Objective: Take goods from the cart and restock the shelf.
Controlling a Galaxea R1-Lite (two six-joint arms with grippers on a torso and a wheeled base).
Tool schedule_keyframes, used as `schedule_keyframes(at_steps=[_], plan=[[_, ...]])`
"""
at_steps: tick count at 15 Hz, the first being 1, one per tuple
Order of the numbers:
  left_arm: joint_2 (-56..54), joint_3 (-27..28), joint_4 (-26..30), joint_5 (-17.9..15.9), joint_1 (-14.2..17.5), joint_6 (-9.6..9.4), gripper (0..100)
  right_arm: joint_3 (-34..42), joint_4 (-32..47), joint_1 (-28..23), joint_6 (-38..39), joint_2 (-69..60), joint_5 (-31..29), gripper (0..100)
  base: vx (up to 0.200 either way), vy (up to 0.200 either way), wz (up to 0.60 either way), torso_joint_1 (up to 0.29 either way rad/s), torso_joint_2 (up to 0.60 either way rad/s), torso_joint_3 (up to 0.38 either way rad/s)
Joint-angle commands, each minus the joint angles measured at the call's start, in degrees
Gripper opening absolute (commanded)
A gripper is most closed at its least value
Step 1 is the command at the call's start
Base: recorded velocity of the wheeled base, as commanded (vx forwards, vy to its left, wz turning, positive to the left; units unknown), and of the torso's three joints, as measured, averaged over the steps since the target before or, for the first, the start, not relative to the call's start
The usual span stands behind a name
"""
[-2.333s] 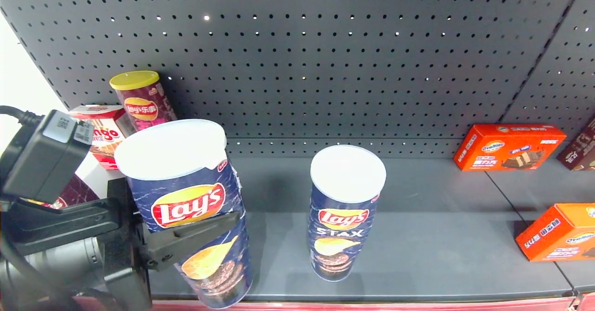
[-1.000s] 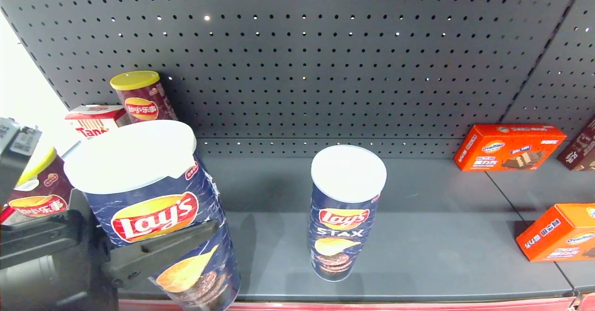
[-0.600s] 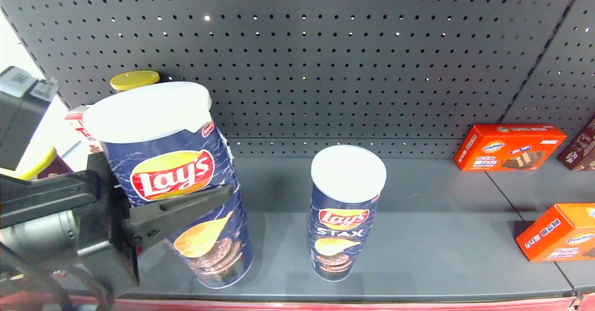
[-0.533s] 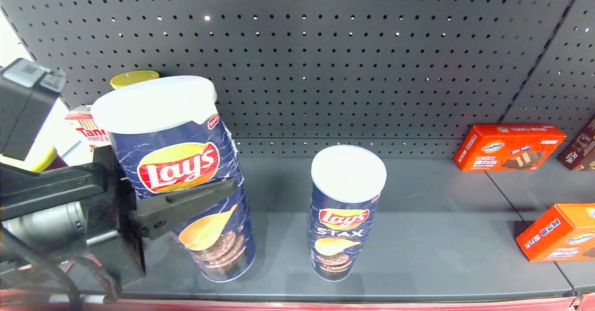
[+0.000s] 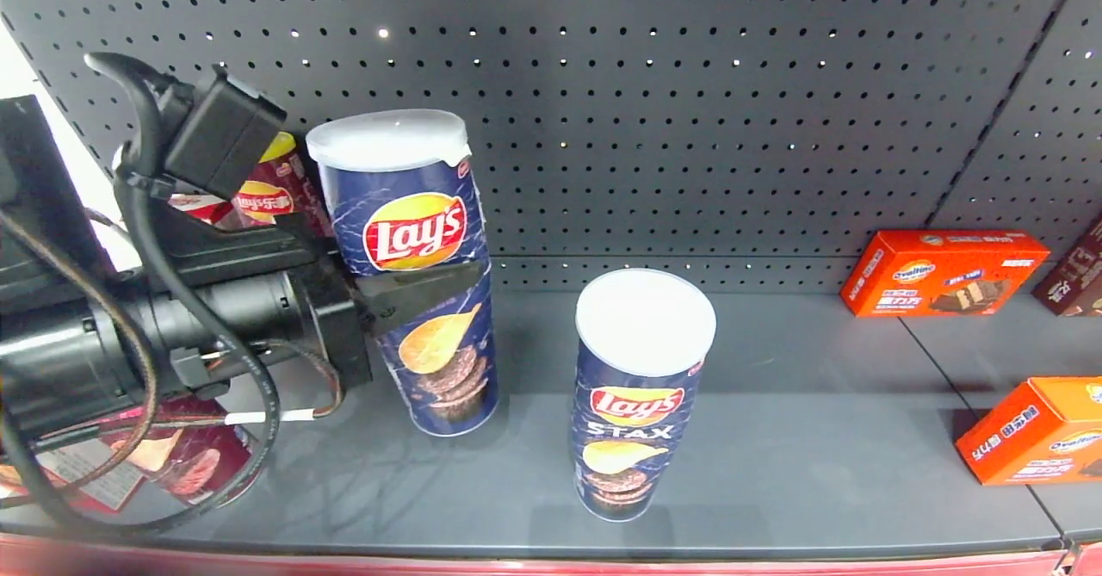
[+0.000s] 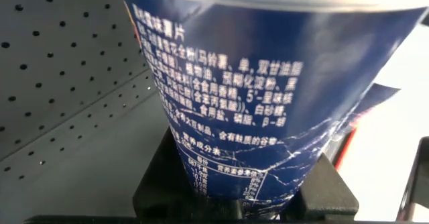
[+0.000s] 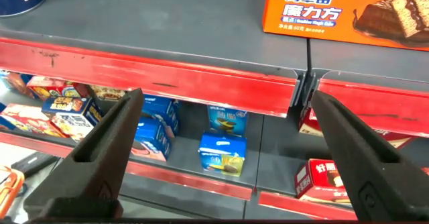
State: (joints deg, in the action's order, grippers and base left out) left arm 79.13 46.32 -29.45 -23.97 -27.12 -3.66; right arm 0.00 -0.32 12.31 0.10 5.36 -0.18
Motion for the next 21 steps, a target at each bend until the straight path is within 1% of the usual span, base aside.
schedule_keyframes(at_steps=[1, 3, 6, 8, 10, 12, 15, 21], plan=[[7.6, 6.1, -0.1, -0.4, 0.2, -0.12, 0, 0.0, 0.0, 0.0, 0.0, 0.3, 0.0, 100, 0.0, 0.0, 0.0, 0.0, 0.0, 0.0], [11.2, 9.8, -0.3, -0.3, 0.3, 0.14, 0, 0.0, 0.0, 0.0, 0.0, 0.3, 0.0, 100, 0.0, 0.0, 0.0, 0.0, 0.0, 0.0], [17.2, 15.4, -0.7, 0.0, 0.1, -0.3, 0, 0.0, 0.0, 0.0, 0.0, 0.3, 0.0, 100, 0.0, 0.0, 0.0, 0.0, 0.0, 0.0], [20.6, 18.5, -2.0, 0.2, 0.3, -0.21, 0, 0.0, 0.0, 0.0, 0.0, 0.3, 0.0, 100, 0.0, 0.0, 0.0, 0.0, 0.0, 0.0], [22.6, 20.6, -2.0, 0.2, 0.4, 0.14, 0, 0.0, 0.0, 0.0, 0.0, 0.3, 0.0, 100, 0.0, 0.0, 0.0, 0.0, 0.0, 0.0], [24.5, 21.4, -2.4, 0.1, 0.4, -0.3, 0, 0.0, 0.0, 0.0, 0.0, 0.3, 0.0, 100, 0.0, 0.0, 0.0, 0.0, 0.0, 0.0], [27.0, 21.6, -3.4, 0.0, 0.4, -0.47, 0, 0.0, 0.0, 0.0, 0.0, 0.3, 0.0, 100, 0.0, 0.0, 0.0, 0.0, 0.0, 0.0], [31.9, 22.1, -10.2, -0.2, 0.5, -0.21, 0, 0.0, 0.0, 0.0, 0.0, 0.3, 0.0, 100, 0.0, 0.0, 0.0, 0.0, 0.0, 0.0]])
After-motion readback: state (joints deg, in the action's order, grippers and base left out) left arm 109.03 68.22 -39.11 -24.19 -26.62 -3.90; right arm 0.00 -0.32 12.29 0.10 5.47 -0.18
